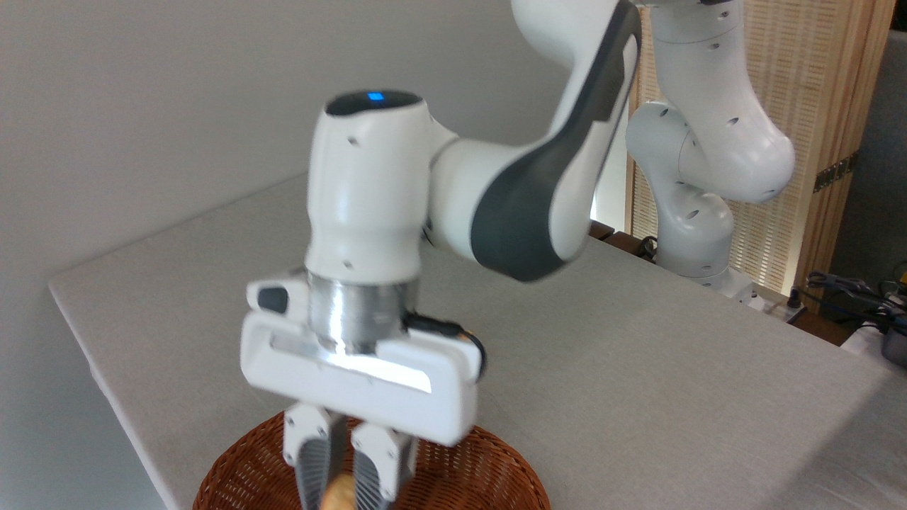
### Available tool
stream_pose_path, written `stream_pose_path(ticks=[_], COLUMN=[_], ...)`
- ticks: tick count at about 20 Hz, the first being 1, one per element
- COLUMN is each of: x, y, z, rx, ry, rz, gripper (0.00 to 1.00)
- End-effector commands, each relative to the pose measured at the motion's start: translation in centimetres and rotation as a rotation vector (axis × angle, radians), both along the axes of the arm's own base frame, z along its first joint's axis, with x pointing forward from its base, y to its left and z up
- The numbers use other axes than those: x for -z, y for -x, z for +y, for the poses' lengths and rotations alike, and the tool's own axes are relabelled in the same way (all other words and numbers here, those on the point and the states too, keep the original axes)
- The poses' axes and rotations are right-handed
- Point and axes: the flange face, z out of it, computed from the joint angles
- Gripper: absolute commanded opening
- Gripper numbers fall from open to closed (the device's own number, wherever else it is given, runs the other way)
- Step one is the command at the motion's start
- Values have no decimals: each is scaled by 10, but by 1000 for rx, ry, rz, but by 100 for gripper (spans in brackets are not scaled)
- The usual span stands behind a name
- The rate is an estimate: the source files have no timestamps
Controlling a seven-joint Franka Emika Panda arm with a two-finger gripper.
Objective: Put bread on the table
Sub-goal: 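Lift the round bun out of the basket toward the bread roll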
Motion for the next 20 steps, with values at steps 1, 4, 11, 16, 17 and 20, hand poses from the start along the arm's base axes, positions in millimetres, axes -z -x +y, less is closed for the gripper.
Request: stream_pose_path(ticks=[1, 4, 11, 16, 17, 20], x=[-38, -57, -68, -44, -36, -17], y=[15, 33, 85, 116, 122, 130], z=[-35, -57, -80, -81, -82, -81], rx=[73, 133, 338, 419, 454, 478], ry=[16, 33, 50, 72, 74, 83], rz=[22, 103, 319, 446, 471, 513], gripper=[37, 37, 47, 47, 47, 80])
